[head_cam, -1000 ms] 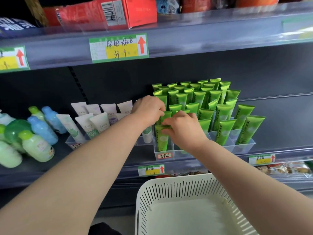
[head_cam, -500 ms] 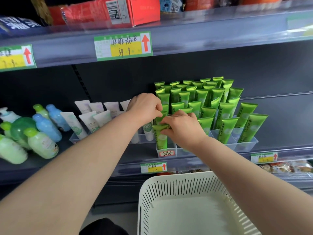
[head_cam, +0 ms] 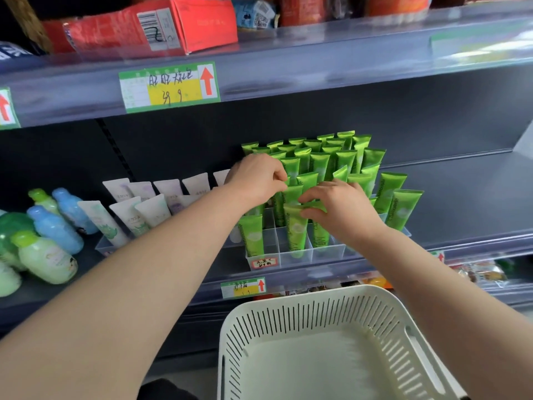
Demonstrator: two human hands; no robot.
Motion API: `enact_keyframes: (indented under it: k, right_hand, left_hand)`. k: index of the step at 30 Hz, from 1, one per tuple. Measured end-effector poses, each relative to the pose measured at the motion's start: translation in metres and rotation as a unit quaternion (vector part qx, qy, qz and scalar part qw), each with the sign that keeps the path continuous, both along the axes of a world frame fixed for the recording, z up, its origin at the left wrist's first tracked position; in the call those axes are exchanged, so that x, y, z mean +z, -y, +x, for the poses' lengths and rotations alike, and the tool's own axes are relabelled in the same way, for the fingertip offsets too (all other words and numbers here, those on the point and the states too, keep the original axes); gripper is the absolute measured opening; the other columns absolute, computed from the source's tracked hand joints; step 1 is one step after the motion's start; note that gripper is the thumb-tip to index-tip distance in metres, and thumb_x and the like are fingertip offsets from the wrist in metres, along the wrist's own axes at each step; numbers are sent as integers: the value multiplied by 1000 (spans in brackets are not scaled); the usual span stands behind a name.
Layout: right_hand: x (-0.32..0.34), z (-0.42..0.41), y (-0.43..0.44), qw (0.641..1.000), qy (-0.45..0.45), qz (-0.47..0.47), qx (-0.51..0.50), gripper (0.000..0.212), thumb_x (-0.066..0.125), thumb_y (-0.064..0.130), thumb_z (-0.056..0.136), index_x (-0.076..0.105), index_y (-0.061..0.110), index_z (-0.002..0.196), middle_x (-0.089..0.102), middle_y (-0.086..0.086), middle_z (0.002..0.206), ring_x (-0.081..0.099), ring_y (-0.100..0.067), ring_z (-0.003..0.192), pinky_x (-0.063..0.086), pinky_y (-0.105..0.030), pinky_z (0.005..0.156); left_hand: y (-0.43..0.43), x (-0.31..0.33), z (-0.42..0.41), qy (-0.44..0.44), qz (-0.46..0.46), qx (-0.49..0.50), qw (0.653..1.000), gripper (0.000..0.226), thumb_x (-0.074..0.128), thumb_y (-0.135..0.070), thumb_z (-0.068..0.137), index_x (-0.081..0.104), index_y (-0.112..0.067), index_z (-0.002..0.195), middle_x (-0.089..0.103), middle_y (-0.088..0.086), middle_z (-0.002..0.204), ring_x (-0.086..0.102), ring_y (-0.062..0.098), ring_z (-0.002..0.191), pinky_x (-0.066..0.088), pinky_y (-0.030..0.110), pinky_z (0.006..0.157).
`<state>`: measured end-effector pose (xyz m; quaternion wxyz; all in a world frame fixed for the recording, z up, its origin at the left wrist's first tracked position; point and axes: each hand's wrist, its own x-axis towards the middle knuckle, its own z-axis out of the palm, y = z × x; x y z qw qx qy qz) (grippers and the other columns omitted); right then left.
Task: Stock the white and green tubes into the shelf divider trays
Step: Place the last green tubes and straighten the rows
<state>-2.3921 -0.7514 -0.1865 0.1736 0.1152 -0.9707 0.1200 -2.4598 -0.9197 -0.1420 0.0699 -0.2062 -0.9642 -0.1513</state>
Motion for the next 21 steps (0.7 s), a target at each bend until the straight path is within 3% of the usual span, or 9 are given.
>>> enact_keyframes:
  k: [6,13,21]
  right_hand:
    - [-8,-3,6,1000,8,-8,4,29,54,45,91,66,31,113,69,6,103,49,-19,112,31,-38,92]
    - [-11,-5,13,997,-8,-70,15,22,56,40,90,71,32,106,70,9,95,47,-18,112,29,-39,93]
    - [-8,-7,18,997,54,-49,30,23,55,44,91,66,33,107,68,9,95,45,-21,110,32,-39,86]
  left_hand:
    - [-18,-7,-4,22,-51,17,998,15,66,-28,90,75,-26,102,69,-8,107,60,18,105,48,33,88]
    - [-11,-9,-8,-30,-106,32,993,17,62,-23,94,72,-27,108,67,-4,114,59,20,107,35,25,77]
    - [-4,-6,-7,10,-47,38,998,13,70,-36,86,76,-27,94,69,-10,101,60,17,97,42,29,76]
